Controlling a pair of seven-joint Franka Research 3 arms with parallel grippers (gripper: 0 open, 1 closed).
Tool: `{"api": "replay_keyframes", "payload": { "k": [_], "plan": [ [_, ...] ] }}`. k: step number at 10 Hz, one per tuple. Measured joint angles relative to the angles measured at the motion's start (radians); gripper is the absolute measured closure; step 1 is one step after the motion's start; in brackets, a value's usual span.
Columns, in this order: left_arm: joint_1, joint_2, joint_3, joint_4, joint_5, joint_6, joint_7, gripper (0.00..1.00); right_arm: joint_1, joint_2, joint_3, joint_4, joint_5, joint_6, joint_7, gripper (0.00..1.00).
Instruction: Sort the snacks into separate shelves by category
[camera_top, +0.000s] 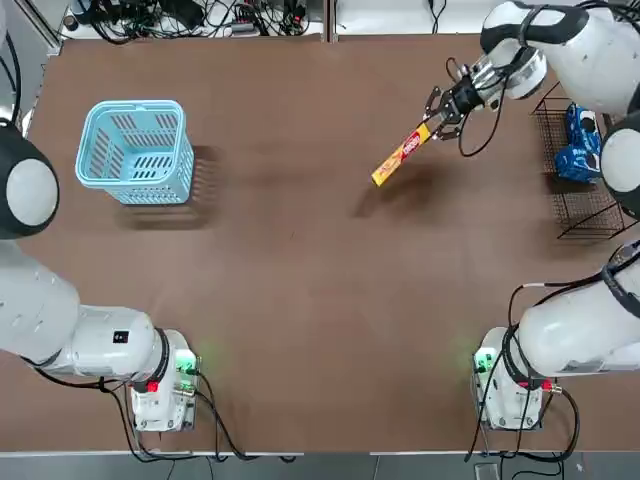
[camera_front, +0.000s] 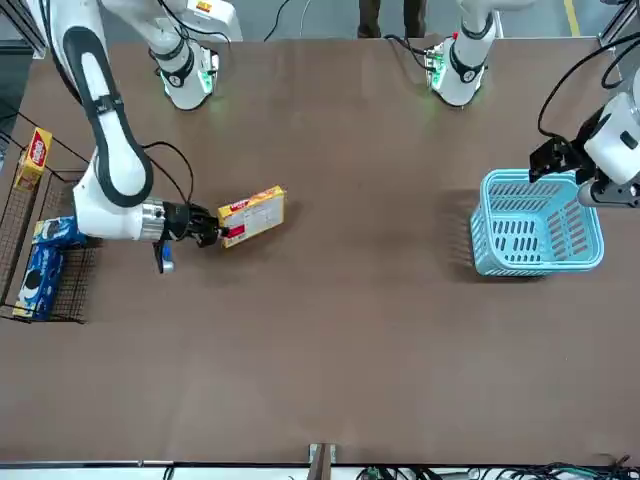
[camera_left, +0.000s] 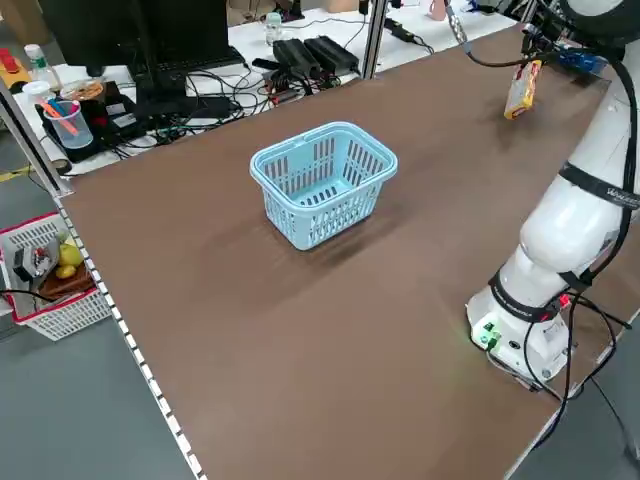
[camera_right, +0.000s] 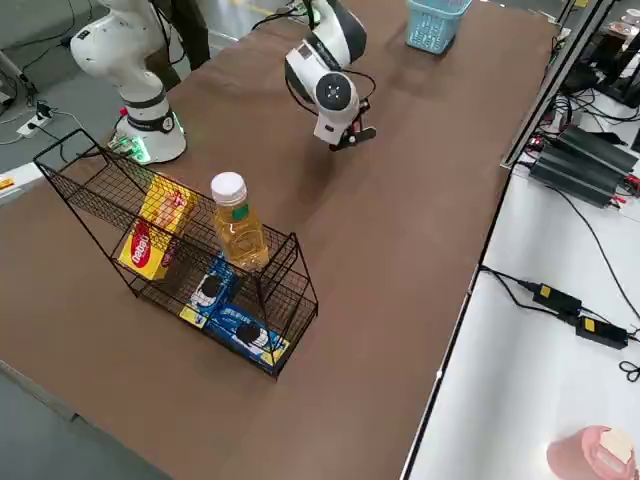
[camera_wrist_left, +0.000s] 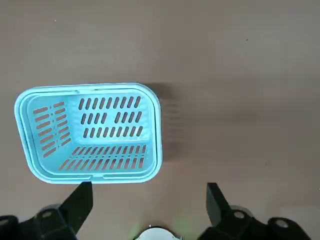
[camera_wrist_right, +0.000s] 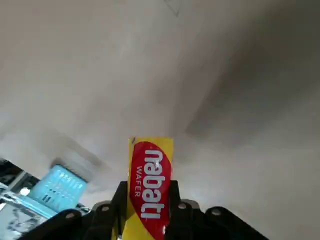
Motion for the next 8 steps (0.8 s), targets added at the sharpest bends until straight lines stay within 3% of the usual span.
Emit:
{"api": "replay_keyframes", "payload": {
  "k": [4, 8],
  "plan": [
    [-0.001, 0.000, -0.001, 0.000, 0.000, 0.000, 0.000, 0.00, -0.001, -0.037, -0.025, 0.174, -0.391, -0.147, 0.001, 0.64],
    [-0.001, 0.000, -0.001, 0.000, 0.000, 0.000, 0.000, 0.00, 0.006, -0.040, -0.022, 0.348, -0.774, -0.295, -0.004, 0.64]
  ]
}}
